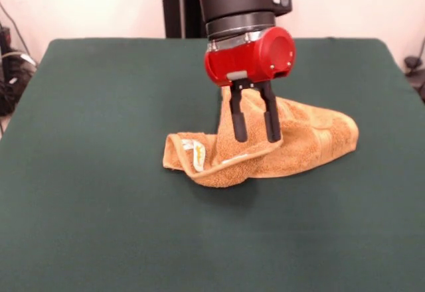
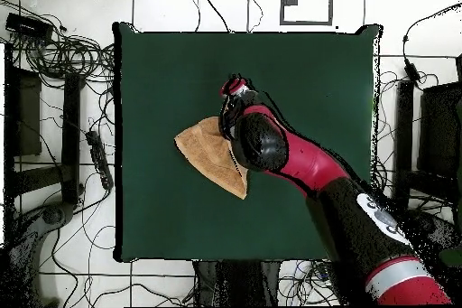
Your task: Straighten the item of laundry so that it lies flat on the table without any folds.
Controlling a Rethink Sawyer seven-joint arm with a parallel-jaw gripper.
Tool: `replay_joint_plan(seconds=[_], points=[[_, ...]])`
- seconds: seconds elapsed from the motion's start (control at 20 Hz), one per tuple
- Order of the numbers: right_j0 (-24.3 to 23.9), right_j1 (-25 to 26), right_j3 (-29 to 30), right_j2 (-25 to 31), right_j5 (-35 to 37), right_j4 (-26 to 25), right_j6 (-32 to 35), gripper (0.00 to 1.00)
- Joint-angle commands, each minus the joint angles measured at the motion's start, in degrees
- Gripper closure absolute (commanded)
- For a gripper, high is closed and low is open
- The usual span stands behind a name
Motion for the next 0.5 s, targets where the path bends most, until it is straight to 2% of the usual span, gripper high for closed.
replay_joint_plan(seconds=[0.05, 0.5], points=[[0.96, 4.21, 3.36, 8.56, -0.68, -1.86, 9.44, 0.00], [1.06, 9.15, -0.04, 8.71, -2.95, -2.63, 8.94, 0.00]])
